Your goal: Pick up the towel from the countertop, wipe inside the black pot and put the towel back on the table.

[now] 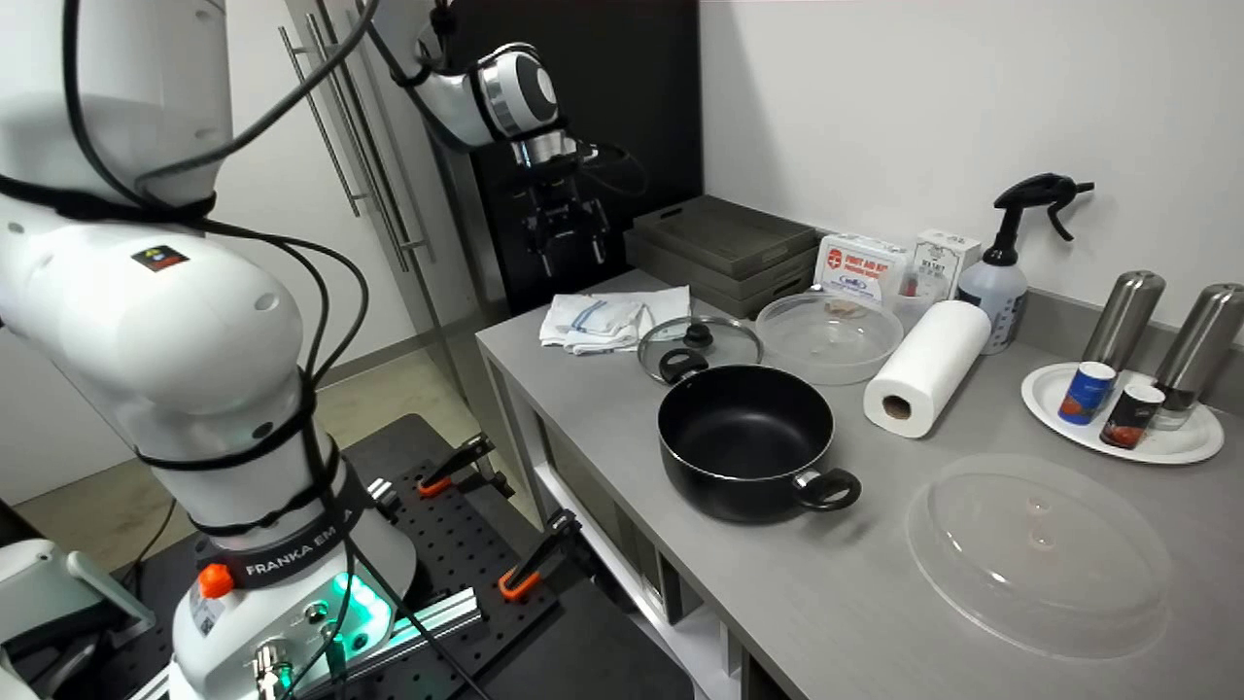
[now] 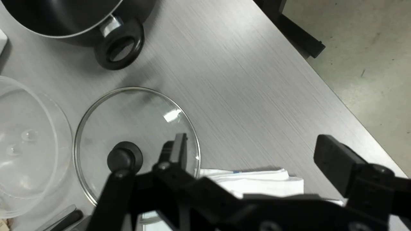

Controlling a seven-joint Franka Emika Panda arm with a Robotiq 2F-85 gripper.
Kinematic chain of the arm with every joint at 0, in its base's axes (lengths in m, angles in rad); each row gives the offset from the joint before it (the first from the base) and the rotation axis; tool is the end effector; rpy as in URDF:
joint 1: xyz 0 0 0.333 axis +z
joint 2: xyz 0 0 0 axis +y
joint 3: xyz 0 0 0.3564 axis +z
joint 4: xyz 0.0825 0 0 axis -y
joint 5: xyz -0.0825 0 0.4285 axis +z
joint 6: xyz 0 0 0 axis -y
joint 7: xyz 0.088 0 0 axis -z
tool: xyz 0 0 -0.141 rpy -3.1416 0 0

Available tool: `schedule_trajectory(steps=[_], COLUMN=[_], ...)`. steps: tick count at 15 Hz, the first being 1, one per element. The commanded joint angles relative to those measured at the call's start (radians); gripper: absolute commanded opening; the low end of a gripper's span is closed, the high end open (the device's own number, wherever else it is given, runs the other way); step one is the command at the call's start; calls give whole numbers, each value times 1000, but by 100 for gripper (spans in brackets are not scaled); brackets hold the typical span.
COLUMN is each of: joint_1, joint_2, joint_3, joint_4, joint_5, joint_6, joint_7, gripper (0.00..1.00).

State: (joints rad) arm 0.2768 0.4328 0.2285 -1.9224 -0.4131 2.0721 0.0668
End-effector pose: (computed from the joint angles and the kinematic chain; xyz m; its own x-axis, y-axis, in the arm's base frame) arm 0.5741 0.2769 0.2262 0.7684 0.5825 -0.2651 0.6362 -0.7404 0.2168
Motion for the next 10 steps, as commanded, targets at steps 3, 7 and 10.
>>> schedule_trajectory(steps=[3,7,10], joint_1=[39,47,43], joint_2=[114,171,224], joint_3=[5,17,23], joint_4=[69,103,145], joint_5=[25,50,78], joint_6=[128,205,261], joint_7=[-106,-185,-248], gripper=[100,100,100])
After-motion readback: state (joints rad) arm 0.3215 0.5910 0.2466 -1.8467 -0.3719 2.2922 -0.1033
